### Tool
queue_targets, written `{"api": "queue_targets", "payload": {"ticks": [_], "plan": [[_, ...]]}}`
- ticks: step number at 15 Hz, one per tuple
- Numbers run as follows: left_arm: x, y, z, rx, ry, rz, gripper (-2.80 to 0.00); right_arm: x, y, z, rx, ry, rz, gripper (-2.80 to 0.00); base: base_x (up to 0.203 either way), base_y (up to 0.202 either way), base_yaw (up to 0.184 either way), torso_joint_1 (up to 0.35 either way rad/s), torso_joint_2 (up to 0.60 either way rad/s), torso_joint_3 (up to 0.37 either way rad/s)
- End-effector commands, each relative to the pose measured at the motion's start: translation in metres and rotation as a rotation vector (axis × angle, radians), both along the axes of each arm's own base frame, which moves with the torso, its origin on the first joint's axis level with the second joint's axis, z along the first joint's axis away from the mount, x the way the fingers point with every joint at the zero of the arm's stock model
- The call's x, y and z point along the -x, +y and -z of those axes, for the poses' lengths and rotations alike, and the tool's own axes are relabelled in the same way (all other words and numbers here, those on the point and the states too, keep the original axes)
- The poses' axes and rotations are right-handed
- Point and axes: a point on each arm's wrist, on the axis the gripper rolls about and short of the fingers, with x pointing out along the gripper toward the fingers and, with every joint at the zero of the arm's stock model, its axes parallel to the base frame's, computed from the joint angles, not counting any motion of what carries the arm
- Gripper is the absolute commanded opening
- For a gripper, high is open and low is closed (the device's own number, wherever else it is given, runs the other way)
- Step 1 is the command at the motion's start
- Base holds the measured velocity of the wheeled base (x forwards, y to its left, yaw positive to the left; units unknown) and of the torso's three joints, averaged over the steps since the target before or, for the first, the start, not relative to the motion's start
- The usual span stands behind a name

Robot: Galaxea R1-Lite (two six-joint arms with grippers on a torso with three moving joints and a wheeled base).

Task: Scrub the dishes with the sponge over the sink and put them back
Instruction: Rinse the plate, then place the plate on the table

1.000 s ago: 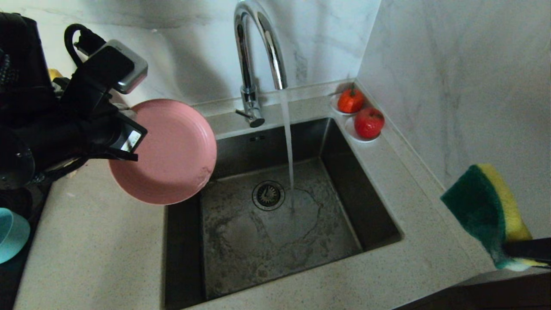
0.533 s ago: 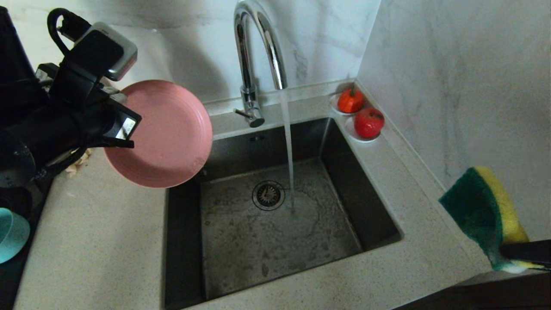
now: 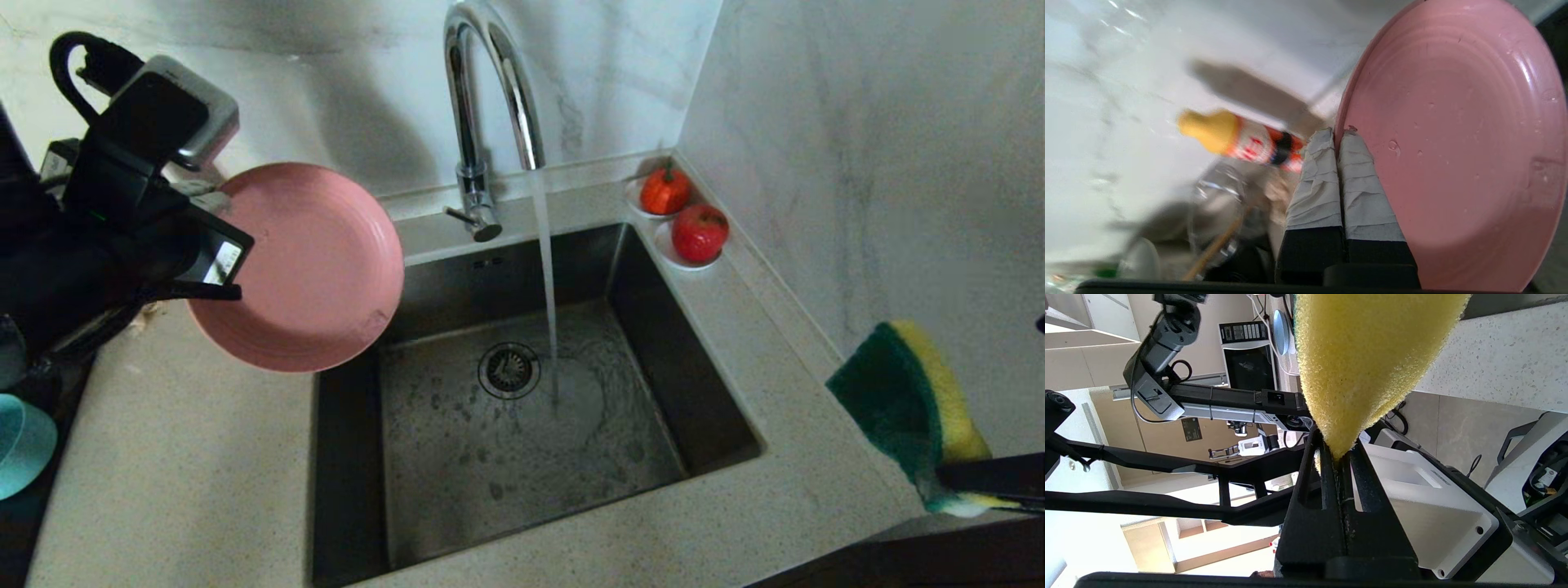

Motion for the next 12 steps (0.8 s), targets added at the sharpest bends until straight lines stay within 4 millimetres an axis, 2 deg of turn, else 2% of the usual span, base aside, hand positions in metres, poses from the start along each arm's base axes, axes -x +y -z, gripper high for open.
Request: {"api": "queue_targets", "payload": {"ticks": [1, 3, 4, 6, 10, 12], "plan": [[0.005, 0.002, 0.003, -0.01, 0.005, 0.002, -2.8, 0.0, 0.0, 0.0, -0.004, 0.006, -0.005, -2.8, 0.0, 0.0, 0.0, 0.0, 0.0, 0.0], [0.003, 0.002, 0.004, 0.013, 0.012, -0.002, -2.8, 0.0, 0.0, 0.0, -0.004, 0.006, -0.005, -2.8, 0.0, 0.0, 0.0, 0.0, 0.0, 0.0], [0.001, 0.003, 0.008, 0.085, 0.023, -0.014, -2.8, -0.001, 0.0, 0.0, -0.004, 0.009, -0.005, -2.8, 0.0, 0.0, 0.0, 0.0, 0.0, 0.0], [0.004, 0.007, 0.02, 0.174, 0.148, -0.037, -2.8, -0.003, 0.0, 0.001, -0.003, 0.011, -0.005, -2.8, 0.0, 0.0, 0.0, 0.0, 0.0, 0.0], [0.029, 0.022, 0.021, 0.508, 0.408, 0.006, -2.8, -0.004, 0.0, 0.003, -0.002, 0.021, -0.004, -2.8, 0.0, 0.0, 0.0, 0.0, 0.0, 0.0], [0.03, 0.036, 0.021, 0.656, 0.429, -0.045, -2.8, -0.006, 0.0, 0.002, -0.002, 0.023, -0.004, -2.8, 0.0, 0.0, 0.0, 0.0, 0.0, 0.0]]}}
